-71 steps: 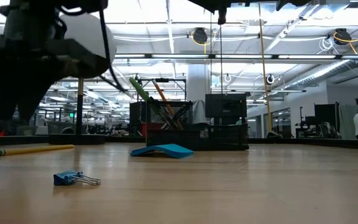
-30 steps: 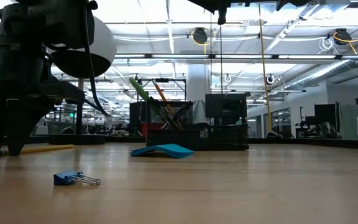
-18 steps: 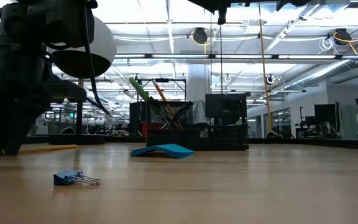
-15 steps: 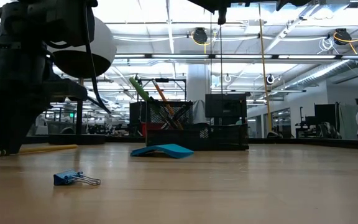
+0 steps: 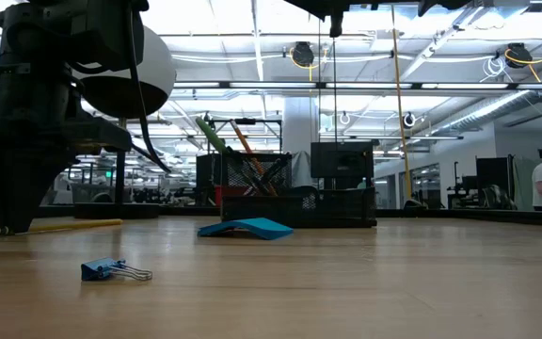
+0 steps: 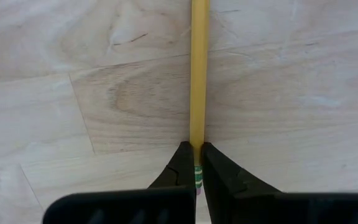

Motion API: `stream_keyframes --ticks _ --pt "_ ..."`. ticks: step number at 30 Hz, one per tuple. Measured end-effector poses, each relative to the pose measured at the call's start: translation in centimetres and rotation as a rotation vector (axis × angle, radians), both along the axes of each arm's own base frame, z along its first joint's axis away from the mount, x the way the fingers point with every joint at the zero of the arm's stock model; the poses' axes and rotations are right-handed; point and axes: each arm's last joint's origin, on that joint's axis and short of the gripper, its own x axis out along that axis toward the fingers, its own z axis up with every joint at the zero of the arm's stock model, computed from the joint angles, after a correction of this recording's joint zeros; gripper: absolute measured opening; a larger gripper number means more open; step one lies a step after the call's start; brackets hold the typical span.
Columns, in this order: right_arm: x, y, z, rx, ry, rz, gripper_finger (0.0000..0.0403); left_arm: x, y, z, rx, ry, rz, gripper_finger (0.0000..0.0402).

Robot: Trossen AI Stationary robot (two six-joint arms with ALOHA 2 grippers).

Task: Pick and place office supplies into organizer
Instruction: Put the yellow pencil into the black desk organizer

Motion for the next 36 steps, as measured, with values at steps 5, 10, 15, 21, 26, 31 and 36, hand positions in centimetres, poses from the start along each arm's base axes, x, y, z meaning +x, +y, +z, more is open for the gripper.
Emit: stream_keyframes --ticks 5,10,15,21,26,31,36 --pt "0.0 0.0 0.0 0.000 0.000 0.000 0.0148 -0.1 0.0 0.3 -0.004 -0.012 -0.006 0.0002" --pt "0.0 0.0 0.0 0.000 0.000 0.000 0.0149 -0.3 0.2 0.8 0.013 -0.032 -0.014 0.0001" --pt "0.0 0.0 0.0 0.000 0.000 0.000 0.0150 -0.6 0.4 1.4 0.043 -0.052 -0.018 0.0000" --pt "0.0 0.0 0.0 0.000 0.000 0.000 0.0147 -0.7 0.4 1.9 0.053 -0.079 -0.028 0.0000" --pt "0.0 0.0 0.0 0.000 0.000 0.000 0.0150 -0.7 0.5 2.3 0.053 -0.099 -0.048 0.0000" --pt "0.0 0.0 0.0 0.000 0.000 0.000 0.0145 -0.9 0.6 3.1 0.051 -0.143 -0.078 0.0000" --pt "0.0 0.0 0.0 0.000 0.000 0.000 0.0146 -1.3 0.8 4.3 0.073 -0.207 -0.108 0.0000"
